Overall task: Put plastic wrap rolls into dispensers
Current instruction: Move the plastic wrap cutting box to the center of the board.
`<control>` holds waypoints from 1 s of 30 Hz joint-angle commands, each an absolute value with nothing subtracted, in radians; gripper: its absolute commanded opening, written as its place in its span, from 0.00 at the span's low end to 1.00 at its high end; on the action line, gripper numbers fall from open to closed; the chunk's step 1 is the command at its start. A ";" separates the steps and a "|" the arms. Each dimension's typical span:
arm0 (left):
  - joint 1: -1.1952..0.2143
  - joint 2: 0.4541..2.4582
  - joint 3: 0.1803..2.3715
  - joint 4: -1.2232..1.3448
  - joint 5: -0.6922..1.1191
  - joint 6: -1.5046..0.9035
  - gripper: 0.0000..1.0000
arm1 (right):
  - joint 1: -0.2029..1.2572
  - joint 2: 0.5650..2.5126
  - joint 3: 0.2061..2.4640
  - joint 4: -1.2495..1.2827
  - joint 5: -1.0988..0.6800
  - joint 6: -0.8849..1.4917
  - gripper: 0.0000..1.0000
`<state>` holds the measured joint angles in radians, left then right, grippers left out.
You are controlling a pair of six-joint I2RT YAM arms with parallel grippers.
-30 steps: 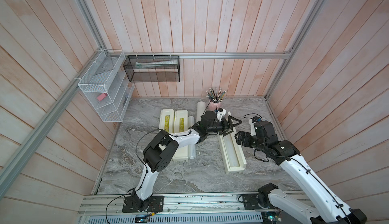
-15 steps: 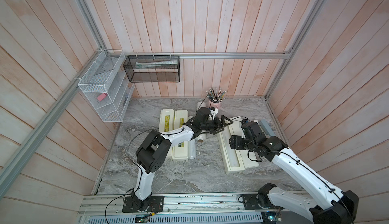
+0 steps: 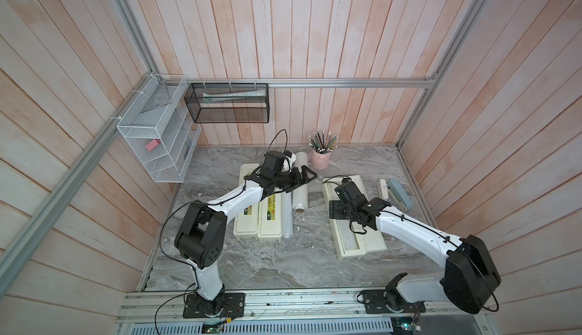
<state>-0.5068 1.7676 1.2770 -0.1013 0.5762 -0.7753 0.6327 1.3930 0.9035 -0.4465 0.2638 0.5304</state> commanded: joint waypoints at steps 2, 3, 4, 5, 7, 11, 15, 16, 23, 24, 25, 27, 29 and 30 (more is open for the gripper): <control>-0.478 1.683 1.192 -0.114 0.566 -0.736 1.00 | 0.638 1.461 0.903 -0.378 0.269 0.531 0.82; -0.476 1.673 1.177 -0.109 0.565 -0.740 1.00 | 0.638 1.471 0.903 -0.374 0.272 0.534 0.82; -0.473 1.663 1.163 -0.106 0.563 -0.741 1.00 | 0.637 1.479 0.898 -0.367 0.279 0.535 0.81; -0.470 1.655 1.153 -0.102 0.561 -0.742 1.00 | 0.637 1.485 0.892 -0.358 0.280 0.535 0.81; -0.467 1.648 1.142 -0.102 0.560 -0.741 1.00 | 0.637 1.500 0.878 -0.336 0.292 0.535 0.81; -0.464 1.648 1.138 -0.104 0.567 -0.739 1.00 | 0.636 1.558 0.899 -0.391 0.386 0.564 0.80; -0.462 1.644 1.124 -0.093 0.569 -0.740 1.00 | 0.629 1.594 0.907 -0.415 0.440 0.571 0.78; -0.461 1.646 1.120 -0.090 0.570 -0.740 1.00 | 0.623 1.600 0.907 -0.417 0.452 0.571 0.78; -0.459 1.642 1.114 -0.100 0.573 -0.732 1.00 | 0.550 1.610 0.900 -0.387 0.462 0.523 0.74; -0.457 1.638 1.112 -0.101 0.571 -0.732 1.00 | 0.541 1.613 0.899 -0.377 0.463 0.508 0.74; -0.455 1.634 1.108 -0.101 0.569 -0.732 1.00 | 0.529 1.617 0.905 -0.373 0.466 0.491 0.74; -0.451 1.631 1.102 -0.104 0.571 -0.730 1.00 | 0.508 1.629 0.921 -0.372 0.467 0.457 0.73; -0.445 1.622 1.095 -0.107 0.569 -0.726 1.00 | 0.491 1.640 0.930 -0.352 0.463 0.418 0.74; -0.443 1.620 1.092 -0.109 0.569 -0.726 1.00 | 0.485 1.643 0.936 -0.348 0.455 0.404 0.73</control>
<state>-0.4534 1.6535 1.1084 -0.1131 0.5705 -0.7502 0.5125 1.6024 0.9295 -0.3237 0.4725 0.4587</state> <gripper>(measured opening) 0.998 0.736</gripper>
